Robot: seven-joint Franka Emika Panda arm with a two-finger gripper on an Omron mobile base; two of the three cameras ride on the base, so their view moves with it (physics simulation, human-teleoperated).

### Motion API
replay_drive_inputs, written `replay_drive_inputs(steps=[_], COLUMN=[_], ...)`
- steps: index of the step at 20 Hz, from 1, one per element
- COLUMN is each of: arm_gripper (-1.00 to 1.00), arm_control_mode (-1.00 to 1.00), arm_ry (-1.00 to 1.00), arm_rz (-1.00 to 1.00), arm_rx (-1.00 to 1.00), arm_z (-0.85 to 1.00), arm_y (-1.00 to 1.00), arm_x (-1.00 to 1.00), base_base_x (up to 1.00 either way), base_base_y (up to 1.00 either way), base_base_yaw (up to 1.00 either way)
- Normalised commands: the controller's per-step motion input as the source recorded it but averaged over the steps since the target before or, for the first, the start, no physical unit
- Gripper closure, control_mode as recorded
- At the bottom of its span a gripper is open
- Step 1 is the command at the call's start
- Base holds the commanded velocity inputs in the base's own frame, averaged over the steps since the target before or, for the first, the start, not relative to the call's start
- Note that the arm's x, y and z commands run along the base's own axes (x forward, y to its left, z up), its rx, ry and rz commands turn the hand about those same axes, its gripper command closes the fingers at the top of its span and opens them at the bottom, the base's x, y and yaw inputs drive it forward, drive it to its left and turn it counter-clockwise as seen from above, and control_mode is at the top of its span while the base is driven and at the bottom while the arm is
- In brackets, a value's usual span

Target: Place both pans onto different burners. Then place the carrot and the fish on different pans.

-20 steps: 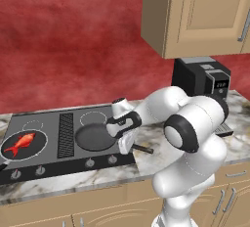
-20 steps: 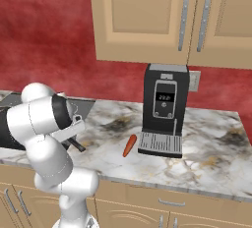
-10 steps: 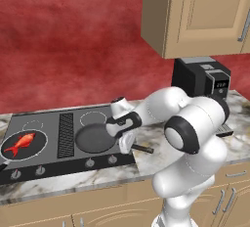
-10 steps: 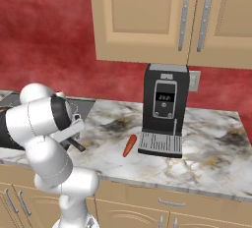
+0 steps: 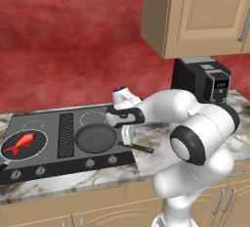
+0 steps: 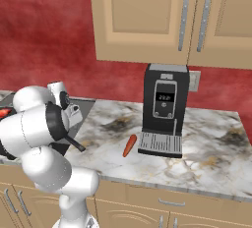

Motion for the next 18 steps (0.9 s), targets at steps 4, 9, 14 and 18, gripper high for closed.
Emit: replay_drive_inputs(steps=[4, 9, 14, 18], arm_gripper=[-1.00, -1.00, -1.00, -1.00], arm_control_mode=[-1.00, -1.00, -1.00, -1.00], arm_ry=[0.00, 0.00, 0.00, 0.07], arm_rz=[0.08, 0.00, -0.04, -0.20], arm_rx=[0.09, 0.05, 0.07, 0.09], arm_z=[0.62, 0.72, 0.68, 0.21], arm_y=[-0.19, -0.43, -0.67, -0.66], arm_x=[-0.29, -0.27, -0.20, 0.01], base_base_x=[0.00, 0.00, 0.00, 0.00], base_base_y=[0.00, 0.00, 0.00, 0.00], base_base_yaw=[0.00, 0.00, 0.00, 0.00])
